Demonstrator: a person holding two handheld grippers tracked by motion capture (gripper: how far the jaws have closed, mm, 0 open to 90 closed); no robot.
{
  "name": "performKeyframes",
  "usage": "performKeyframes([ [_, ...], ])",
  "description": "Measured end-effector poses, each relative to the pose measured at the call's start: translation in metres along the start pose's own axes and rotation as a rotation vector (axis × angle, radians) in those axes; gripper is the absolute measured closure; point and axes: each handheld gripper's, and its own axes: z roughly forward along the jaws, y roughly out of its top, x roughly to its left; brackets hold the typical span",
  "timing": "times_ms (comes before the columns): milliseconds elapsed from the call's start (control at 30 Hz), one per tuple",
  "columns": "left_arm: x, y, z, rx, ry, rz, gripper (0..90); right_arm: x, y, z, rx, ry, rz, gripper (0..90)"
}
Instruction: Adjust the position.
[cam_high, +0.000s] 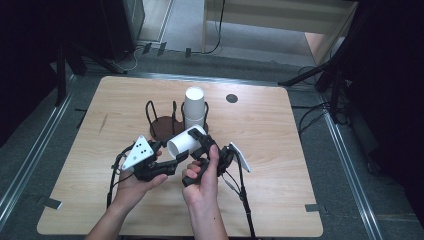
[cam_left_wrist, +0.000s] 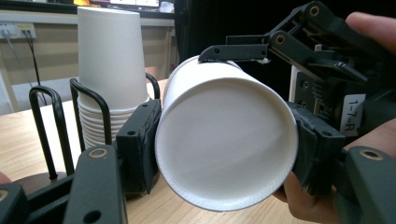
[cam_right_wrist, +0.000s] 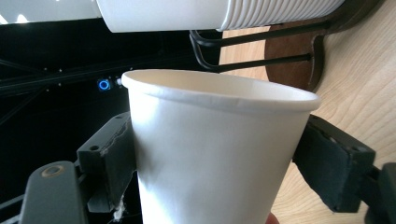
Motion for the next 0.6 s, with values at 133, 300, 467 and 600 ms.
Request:
performKeyframes([
  [133,0.0011,-0.0001,0.0000,0.013,-0.005,-0.002,34.3,-0.0023,-0.0003,0.0005,0.003,0.010,-0.001,21.4],
  [300,0.0012,0.0026,-0.0014,0.051,0.013,0.014,31.5,-0.0039,-0.0018,0.0000,-0.007,0.011,-0.009,28.0],
  [467,0.0016,0.0073,-0.0039,0.068,0.060,-0.016,17.2,-0.0044,-0.0026,0.0003,-0.008,0.023,-0.023,30.2],
  [600,0.0058,0.0086,-0.0063,0.094,0.039,-0.054,9.0,-0.0062,-0.0033,0.0003,-0.007,0.025,-0.053,31.5],
])
